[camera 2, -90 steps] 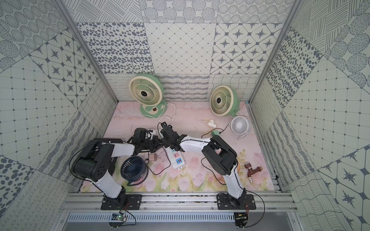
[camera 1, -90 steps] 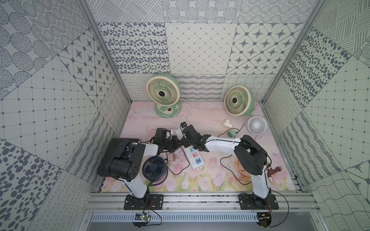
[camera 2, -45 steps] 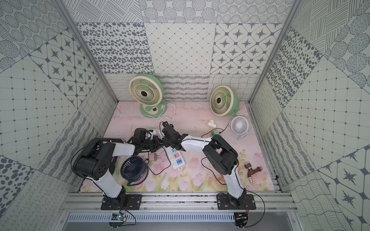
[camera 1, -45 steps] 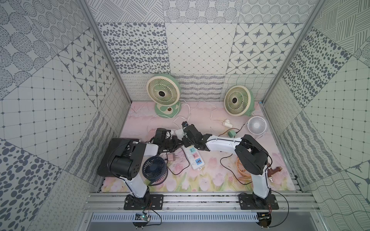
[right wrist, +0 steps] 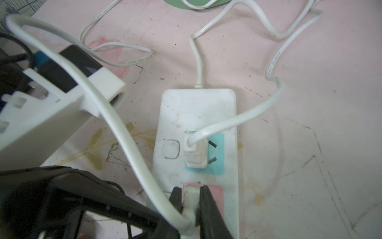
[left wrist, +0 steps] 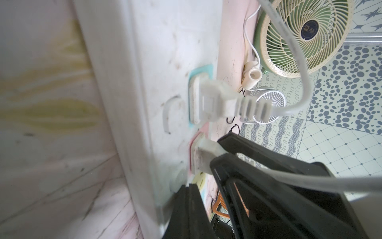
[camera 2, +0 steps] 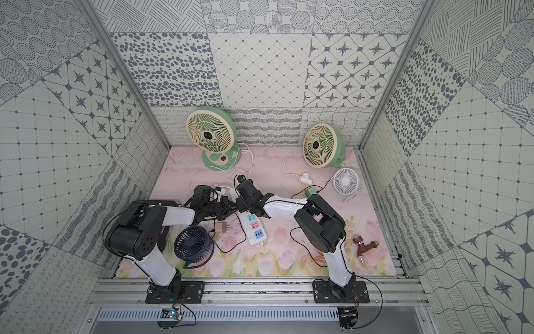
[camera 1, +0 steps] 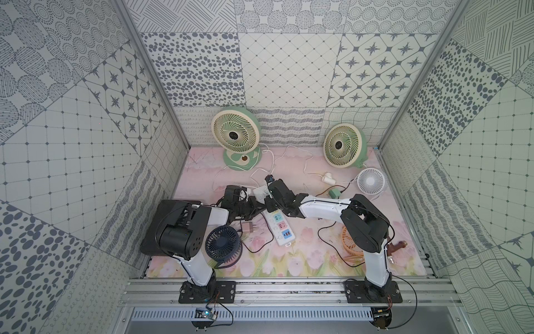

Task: Unplug the desk fan from the power strip
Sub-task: Remove the plug from the socket.

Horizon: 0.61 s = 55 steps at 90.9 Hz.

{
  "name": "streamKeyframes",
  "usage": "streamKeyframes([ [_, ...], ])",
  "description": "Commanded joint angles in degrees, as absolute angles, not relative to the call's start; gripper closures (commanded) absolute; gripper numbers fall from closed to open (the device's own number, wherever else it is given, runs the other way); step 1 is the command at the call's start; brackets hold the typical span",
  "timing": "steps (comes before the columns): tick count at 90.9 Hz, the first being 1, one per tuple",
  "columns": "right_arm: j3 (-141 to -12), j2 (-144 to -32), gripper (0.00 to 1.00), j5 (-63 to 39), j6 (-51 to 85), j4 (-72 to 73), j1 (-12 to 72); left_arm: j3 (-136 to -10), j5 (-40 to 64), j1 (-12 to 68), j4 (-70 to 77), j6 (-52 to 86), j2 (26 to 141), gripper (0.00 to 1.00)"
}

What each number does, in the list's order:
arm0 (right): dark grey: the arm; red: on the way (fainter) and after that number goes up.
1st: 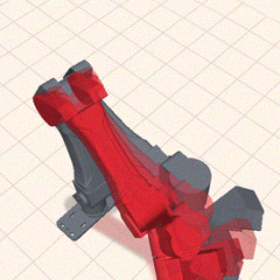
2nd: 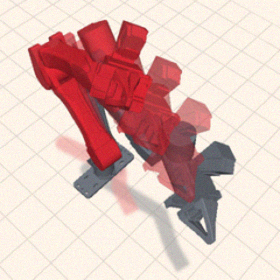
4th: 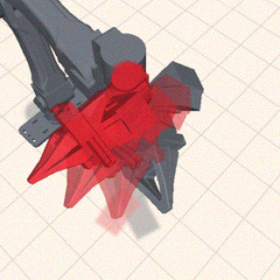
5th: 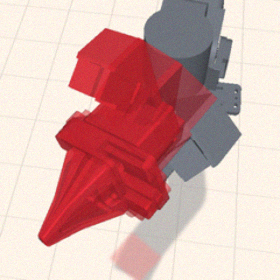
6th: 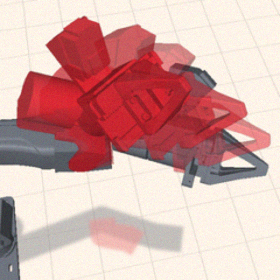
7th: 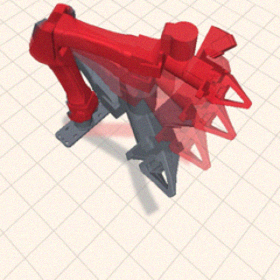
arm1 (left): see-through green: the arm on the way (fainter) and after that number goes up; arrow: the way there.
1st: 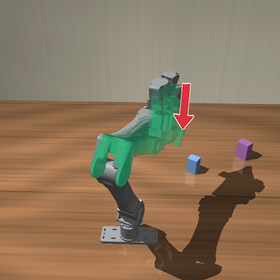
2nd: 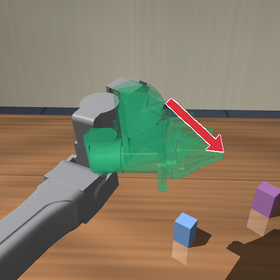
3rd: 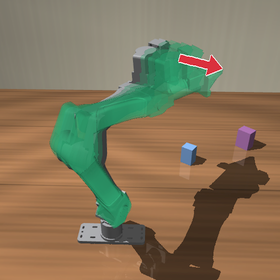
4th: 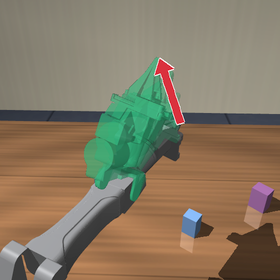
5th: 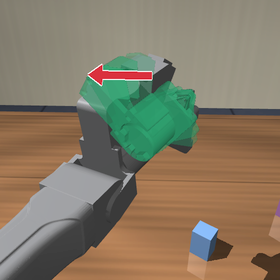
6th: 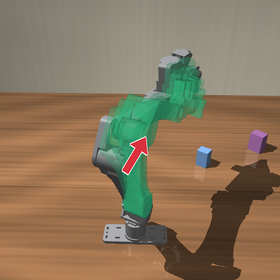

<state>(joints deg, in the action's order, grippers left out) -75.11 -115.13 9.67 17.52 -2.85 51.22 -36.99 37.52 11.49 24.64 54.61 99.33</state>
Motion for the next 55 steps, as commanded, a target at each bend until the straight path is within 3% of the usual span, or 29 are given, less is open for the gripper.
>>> streamKeyframes([
  [1, -77.4, -114.9, 1.0, 16.7, 12.3, -1.7, 53.9, -36.6, 33.1, 11.4, 17.7, 53.4, 100.3, 1.0],
  [12, -76.0, -114.1, 1.0, 17.4, 13.1, -0.5, 53.7, -36.5, 33.1, 11.4, 17.4, 53.4, 99.8, 1.0],
  [32, -71.0, -112.1, 1.0, 8.3, 21.4, 5.7, 48.9, -36.4, 32.9, 11.4, 17.1, 53.2, 99.4, 1.0],
  [55, -76.3, -114.0, 1.0, 18.3, 12.0, 0.3, 54.7, -36.7, 32.9, 11.4, 16.9, 53.2, 99.5, 1.0],
])
